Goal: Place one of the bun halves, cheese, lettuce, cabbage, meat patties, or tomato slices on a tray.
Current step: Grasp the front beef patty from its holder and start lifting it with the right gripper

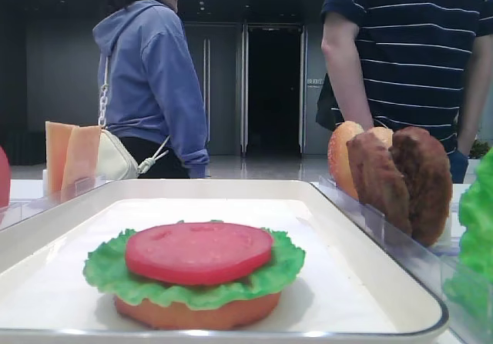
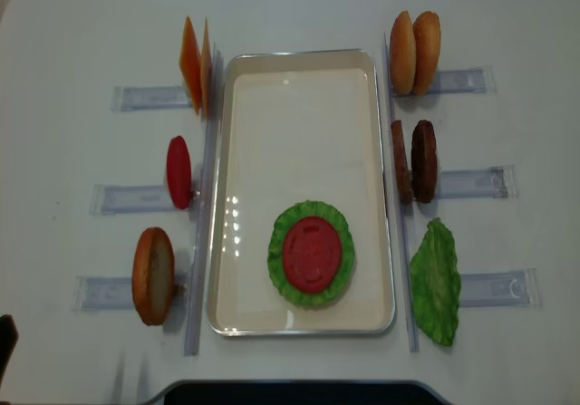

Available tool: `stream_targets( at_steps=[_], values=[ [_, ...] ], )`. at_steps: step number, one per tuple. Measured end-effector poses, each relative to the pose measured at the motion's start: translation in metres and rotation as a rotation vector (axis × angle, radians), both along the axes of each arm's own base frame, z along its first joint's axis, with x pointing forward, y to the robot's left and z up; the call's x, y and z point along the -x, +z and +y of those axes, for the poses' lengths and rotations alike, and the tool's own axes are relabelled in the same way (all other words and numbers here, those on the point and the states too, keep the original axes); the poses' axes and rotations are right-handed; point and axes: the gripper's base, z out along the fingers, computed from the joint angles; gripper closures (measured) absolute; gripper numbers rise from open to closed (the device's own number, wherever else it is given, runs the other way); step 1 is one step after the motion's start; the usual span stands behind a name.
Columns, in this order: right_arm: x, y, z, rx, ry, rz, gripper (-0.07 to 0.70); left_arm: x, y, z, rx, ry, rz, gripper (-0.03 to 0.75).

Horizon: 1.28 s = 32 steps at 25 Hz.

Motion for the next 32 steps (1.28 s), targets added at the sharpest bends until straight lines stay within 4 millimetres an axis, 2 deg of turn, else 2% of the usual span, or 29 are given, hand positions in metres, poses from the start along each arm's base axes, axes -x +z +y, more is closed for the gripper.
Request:
stream_targets(
  at_steps=[26, 32],
  values=[
    [0.000, 0.000, 0.001, -0.007, 0.005, 0.000, 0.166, 0.000, 0.000, 0.000, 0.000, 0.000, 0.000, 0.450],
    [-0.017, 0.000, 0.001, -0.010, 0.006, 0.119, 0.181, 0.000, 0.000, 0.000, 0.000, 0.000, 0.000, 0.450]
  ],
)
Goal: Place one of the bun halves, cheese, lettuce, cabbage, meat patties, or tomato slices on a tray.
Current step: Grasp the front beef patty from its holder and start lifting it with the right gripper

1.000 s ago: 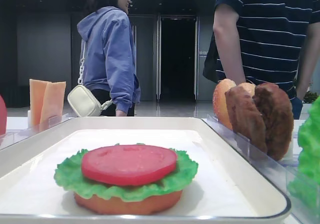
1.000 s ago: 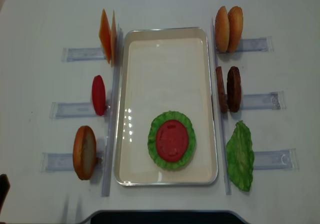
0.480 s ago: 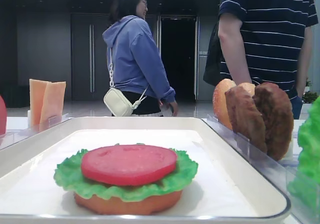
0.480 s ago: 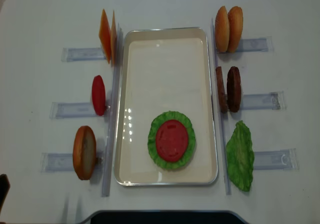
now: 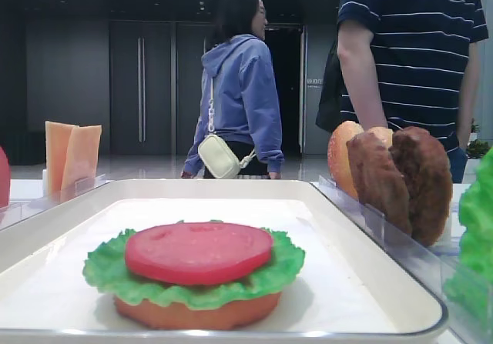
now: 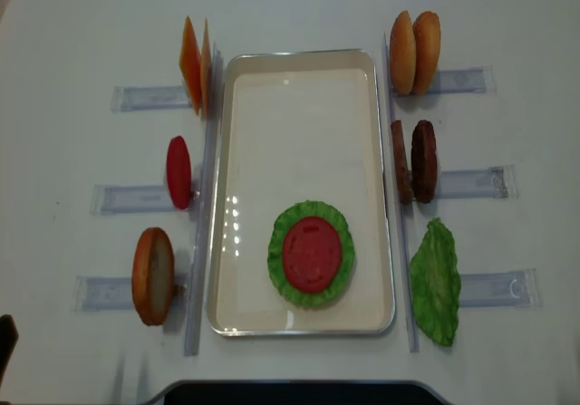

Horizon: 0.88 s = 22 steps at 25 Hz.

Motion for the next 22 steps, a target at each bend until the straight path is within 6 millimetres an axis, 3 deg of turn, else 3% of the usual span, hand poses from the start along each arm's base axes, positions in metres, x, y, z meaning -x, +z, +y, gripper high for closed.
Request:
stream_targets(
  at_steps=[13, 22],
  values=[
    [-0.068, -0.015, 0.006, -0.017, 0.083, 0.452, 0.181, 0.000, 0.000, 0.000, 0.000, 0.000, 0.000, 0.450],
    [-0.125, 0.008, 0.007, -0.013, 0.096, 0.558, 0.181, 0.000, 0.000, 0.000, 0.000, 0.000, 0.000, 0.450]
  ],
)
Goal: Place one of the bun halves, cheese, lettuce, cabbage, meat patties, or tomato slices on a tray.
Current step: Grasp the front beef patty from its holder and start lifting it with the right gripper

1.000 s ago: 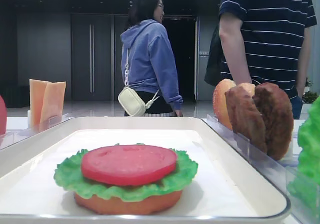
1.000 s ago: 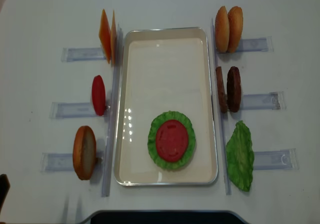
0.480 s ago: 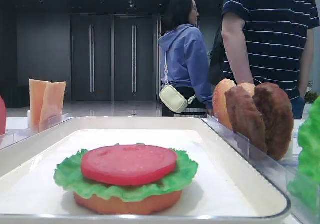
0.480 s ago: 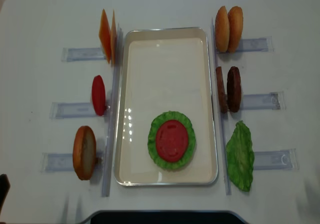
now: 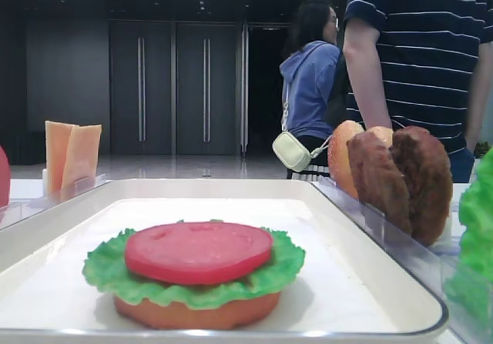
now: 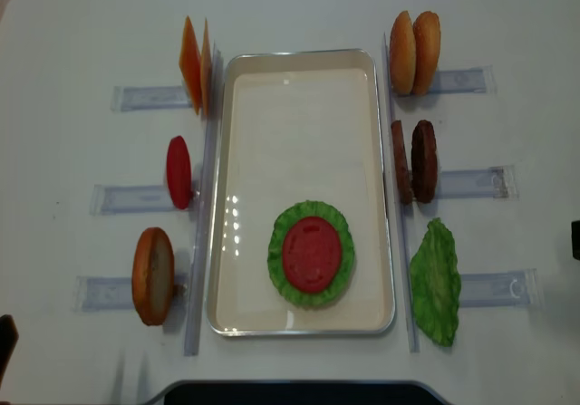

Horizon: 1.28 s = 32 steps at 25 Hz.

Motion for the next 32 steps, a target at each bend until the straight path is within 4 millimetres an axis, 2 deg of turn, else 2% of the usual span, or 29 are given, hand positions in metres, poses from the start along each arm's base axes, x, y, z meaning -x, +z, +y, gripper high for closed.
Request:
stream_targets(
  at_steps=[18, 23, 27, 32],
  values=[
    [-0.105, 0.037, 0.001, -0.001, 0.014, 0.089, 0.183, 0.000, 0.000, 0.000, -0.001, -0.001, 0.000, 0.450],
    [-0.131, 0.041, 0.001, -0.002, 0.013, 0.084, 0.190, 0.000, 0.000, 0.000, -0.001, -0.001, 0.000, 0.450],
    [-0.143, 0.039, 0.001, -0.003, 0.012, 0.089, 0.192, 0.000, 0.000, 0.000, -0.001, -0.001, 0.000, 0.450],
    [-0.146, 0.037, 0.004, -0.007, 0.003, 0.102, 0.192, 0.000, 0.000, 0.000, -0.001, -0.001, 0.000, 0.450]
  ],
)
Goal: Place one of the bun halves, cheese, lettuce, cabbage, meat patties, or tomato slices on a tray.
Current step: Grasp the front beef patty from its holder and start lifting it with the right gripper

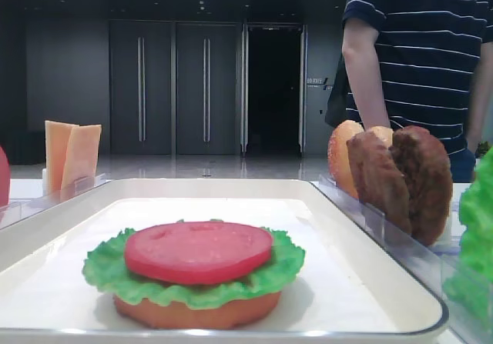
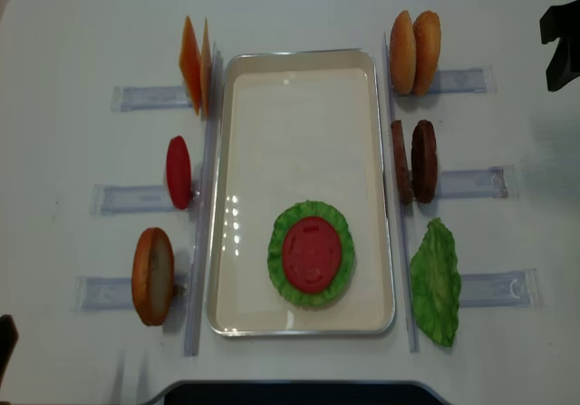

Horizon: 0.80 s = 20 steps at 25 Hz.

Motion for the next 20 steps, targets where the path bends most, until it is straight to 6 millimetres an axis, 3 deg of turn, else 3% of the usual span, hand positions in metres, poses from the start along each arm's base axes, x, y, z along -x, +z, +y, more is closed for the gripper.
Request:
stream_targets(
  at_steps=[6, 20],
  values=[
    [0.003, 0.000, 0.025, -0.011, 0.000, 0.013, 0.192, 0.000, 0.000, 0.000, 0.000, 0.000, 0.000, 0.450],
    [0.028, -0.001, 0.107, -0.014, 0.060, 0.041, 0.192, 0.000, 0.000, 0.000, 0.000, 0.000, 0.000, 0.450]
  ],
)
